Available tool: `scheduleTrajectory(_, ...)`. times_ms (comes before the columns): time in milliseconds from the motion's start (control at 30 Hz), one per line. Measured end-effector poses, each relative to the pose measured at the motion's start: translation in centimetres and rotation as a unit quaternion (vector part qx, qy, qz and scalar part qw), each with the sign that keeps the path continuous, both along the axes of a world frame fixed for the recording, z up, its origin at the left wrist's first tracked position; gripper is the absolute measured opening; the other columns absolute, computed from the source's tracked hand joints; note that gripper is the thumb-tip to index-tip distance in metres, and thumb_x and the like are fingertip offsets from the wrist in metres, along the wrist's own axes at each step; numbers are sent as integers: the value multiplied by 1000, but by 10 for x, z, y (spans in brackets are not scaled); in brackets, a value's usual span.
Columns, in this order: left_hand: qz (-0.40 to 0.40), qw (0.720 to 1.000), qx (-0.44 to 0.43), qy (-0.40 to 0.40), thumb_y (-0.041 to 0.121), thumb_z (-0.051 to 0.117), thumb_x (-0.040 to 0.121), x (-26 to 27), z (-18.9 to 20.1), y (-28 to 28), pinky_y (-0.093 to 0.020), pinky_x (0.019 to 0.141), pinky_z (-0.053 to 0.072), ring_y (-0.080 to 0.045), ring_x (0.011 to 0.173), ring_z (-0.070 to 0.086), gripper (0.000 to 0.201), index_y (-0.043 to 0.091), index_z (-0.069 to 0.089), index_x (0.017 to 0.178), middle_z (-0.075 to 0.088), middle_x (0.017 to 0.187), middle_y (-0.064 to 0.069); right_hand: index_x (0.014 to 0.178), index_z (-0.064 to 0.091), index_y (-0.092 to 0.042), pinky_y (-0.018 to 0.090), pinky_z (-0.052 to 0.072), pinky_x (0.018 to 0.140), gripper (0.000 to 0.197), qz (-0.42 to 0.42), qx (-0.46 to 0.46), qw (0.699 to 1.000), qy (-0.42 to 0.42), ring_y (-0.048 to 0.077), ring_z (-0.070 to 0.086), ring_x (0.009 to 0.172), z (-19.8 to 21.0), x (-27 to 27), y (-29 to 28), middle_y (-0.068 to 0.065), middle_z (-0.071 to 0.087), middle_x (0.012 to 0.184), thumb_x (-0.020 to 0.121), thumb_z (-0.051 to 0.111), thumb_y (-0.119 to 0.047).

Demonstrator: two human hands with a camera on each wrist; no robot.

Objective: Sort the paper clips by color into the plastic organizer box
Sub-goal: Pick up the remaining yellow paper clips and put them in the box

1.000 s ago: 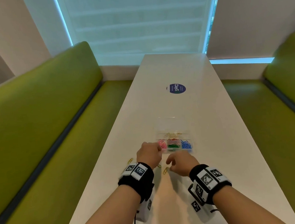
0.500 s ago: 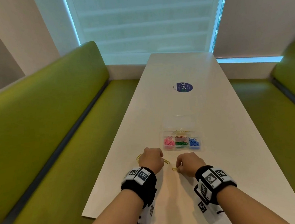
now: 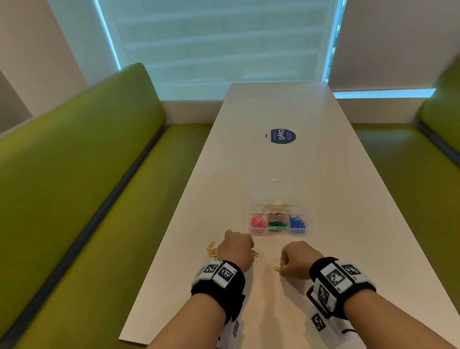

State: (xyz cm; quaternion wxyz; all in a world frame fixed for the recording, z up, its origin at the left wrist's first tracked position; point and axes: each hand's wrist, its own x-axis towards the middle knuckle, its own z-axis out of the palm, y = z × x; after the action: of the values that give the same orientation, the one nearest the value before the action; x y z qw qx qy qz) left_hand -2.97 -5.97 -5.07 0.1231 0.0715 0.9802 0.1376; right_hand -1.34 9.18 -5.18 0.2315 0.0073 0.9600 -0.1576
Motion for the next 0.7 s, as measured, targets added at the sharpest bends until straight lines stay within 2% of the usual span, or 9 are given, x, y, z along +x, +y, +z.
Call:
scheduleTrajectory(100, -10, 1000, -18, 0, 16, 51, 94, -2, -1, 1, -33, 95, 44, -23, 125, 40, 31, 18, 59, 124, 56, 124, -8, 63, 51, -25, 27, 51, 83, 22, -3, -9, 1000, -7, 13, 56, 84, 1, 1, 4, -2, 60, 87, 83, 62, -24)
scheduleTrajectory(267, -10, 999, -43, -10, 26, 55, 94, -5, -2, 5, -35, 97, 46, -24, 123, 42, 33, 10, 60, 122, 56, 124, -12, 59, 48, -25, 25, 46, 71, 26, -12, -17, 1000, 8, 13, 53, 79, 2, 4, 16, -9, 50, 70, 80, 63, -29)
scheduleTrajectory(400, -14, 998, -61, -25, 25, 49, 97, -7, -3, 9, -36, 95, 45, -25, 125, 40, 34, 7, 59, 123, 55, 124, -14, 60, 47, -25, 23, 44, 70, 25, -15, -24, 999, 16, 13, 52, 79, 5, 3, 25, -10, 50, 71, 80, 62, -28)
scheduleTrajectory(533, -18, 996, -75, -44, 21, 45, 97, -9, -1, 12, -36, 97, 45, -25, 125, 42, 33, 4, 57, 123, 52, 125, -17, 60, 51, -23, 28, 53, 76, 24, -26, -42, 998, 28, 13, 56, 74, 13, -2, 30, -4, 57, 76, 80, 64, -24)
scheduleTrajectory(633, -29, 995, -90, -42, 20, 44, 97, -10, 2, 14, -35, 97, 44, -27, 122, 46, 33, 4, 56, 123, 53, 127, -16, 60, 52, -22, 30, 56, 78, 23, -43, -50, 996, 60, 13, 57, 70, 20, -11, 34, -5, 57, 72, 80, 65, -21)
scheduleTrajectory(700, -39, 994, -92, -36, 21, 43, 98, -13, 3, 16, -35, 96, 44, -28, 120, 50, 32, 4, 56, 122, 55, 127, -15, 61, 53, -20, 28, 55, 75, 23, -67, -59, 991, 97, 12, 56, 71, 27, -21, 37, -5, 56, 71, 80, 65, -19)
